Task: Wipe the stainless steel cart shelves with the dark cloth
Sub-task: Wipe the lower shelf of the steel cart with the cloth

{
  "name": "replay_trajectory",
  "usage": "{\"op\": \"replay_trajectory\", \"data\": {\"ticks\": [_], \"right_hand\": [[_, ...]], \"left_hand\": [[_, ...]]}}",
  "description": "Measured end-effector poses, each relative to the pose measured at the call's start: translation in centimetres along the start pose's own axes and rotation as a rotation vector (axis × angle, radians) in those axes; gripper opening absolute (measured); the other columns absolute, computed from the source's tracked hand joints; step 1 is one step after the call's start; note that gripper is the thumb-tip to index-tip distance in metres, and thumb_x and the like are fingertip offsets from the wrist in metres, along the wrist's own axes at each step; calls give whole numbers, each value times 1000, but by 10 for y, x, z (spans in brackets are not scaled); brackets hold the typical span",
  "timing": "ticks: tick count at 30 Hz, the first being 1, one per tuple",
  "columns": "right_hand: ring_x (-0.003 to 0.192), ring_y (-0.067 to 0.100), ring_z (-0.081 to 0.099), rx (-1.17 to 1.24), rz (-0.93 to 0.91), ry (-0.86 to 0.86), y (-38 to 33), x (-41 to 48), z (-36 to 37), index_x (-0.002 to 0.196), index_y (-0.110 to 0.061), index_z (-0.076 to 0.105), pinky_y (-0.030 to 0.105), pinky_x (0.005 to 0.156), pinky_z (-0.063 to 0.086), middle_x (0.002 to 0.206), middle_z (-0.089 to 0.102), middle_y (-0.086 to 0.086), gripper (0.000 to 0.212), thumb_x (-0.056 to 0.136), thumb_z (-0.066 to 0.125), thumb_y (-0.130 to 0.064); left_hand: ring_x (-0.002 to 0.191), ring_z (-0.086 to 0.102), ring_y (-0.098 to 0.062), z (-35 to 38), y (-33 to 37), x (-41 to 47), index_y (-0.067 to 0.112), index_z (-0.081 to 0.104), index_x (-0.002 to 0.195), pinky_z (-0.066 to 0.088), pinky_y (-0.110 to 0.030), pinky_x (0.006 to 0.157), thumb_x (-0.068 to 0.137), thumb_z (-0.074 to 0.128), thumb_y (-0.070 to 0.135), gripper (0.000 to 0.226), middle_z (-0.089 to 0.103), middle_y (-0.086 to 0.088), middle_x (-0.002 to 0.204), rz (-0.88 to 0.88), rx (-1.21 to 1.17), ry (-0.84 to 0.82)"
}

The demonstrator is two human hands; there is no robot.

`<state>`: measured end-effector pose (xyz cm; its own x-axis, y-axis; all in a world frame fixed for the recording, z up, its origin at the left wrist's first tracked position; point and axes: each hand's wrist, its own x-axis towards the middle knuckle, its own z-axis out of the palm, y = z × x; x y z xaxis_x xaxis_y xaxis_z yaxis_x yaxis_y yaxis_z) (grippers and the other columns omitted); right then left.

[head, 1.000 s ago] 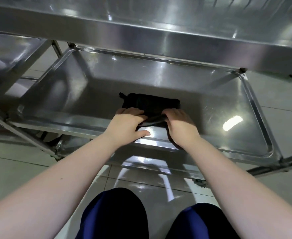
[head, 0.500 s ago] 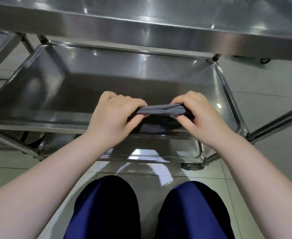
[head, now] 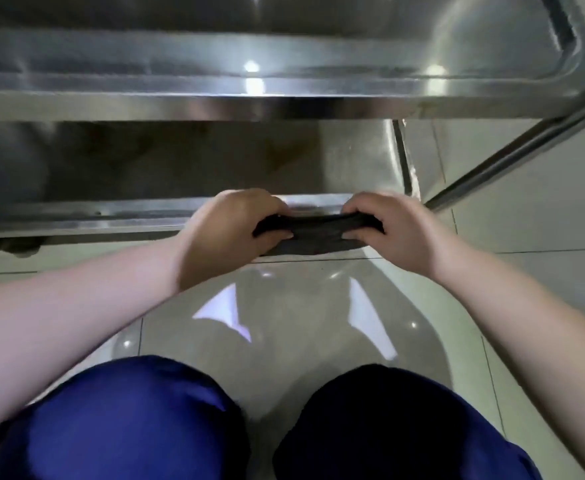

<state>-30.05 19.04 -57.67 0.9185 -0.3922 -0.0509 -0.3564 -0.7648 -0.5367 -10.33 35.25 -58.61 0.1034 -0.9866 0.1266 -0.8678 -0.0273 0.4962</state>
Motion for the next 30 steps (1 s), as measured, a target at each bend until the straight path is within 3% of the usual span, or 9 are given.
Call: {"op": "replay_trajectory", "data": {"ticks": [4,10,12,15,18,22,25,28,30], "right_hand": [[82,25,54,-34,47,268,34,2,53,96,-13,68,37,73,43,83,59,-3,14,84,66,-6],[93,21,58,129,217,479,66,44,50,98,-21,64,33,82,45,95,63,-1,11,88,59,-20],[95,22,60,153,209,565,73,62,29,100,-19,66,25,82,45,96,64,-1,13,88,61,-19],[101,27,58,45,179,715,85,79,8,103,-13,68,26,84,42,104,65,7,16,88,63,-17],[104,35,58,-25,213,665,110,75,23,106,-15,68,42,91,47,108,65,11,25,84,57,-13],[101,38,61,-110,254,346,140,39,85,103,-15,71,53,91,48,104,69,11,40,72,46,-13],[115,36,60,-144,194,306,153,11,113,107,-9,73,60,100,42,113,69,9,48,73,41,-21],[120,32,58,-156,174,378,148,21,110,108,-13,74,55,109,33,114,68,6,40,83,47,-29],[129,33,49,-188,219,303,134,46,105,124,-23,67,51,112,29,130,61,6,42,92,47,-42]], "left_hand": [[87,62,-20,53,-34,11,14,72,106,52,-35,79,87,73,15,19,69,-1,96,-78,-78,-47],[67,55,-3,53,-43,74,33,61,81,39,-5,61,93,65,29,14,60,13,73,-272,-139,142],[80,55,-6,49,-38,100,32,64,93,34,0,66,95,62,33,3,59,13,87,-277,-76,230],[99,50,-7,46,-25,123,27,66,116,35,-14,86,98,57,31,20,57,12,108,-174,49,356],[95,55,-20,77,-23,119,24,67,116,35,-22,77,97,57,28,22,62,4,99,-157,102,329],[97,61,-30,138,-42,93,26,68,108,40,-36,76,94,53,31,21,67,-1,100,-19,327,-15],[92,61,-31,157,-55,75,23,70,103,44,-41,75,89,42,41,37,67,-1,99,36,324,-66],[124,52,-33,156,-73,83,25,63,126,44,-45,96,92,36,45,47,58,-6,136,-174,202,100],[148,21,-30,156,-96,101,35,40,148,21,-45,118,98,31,45,51,29,-3,160,-421,223,102]]}}
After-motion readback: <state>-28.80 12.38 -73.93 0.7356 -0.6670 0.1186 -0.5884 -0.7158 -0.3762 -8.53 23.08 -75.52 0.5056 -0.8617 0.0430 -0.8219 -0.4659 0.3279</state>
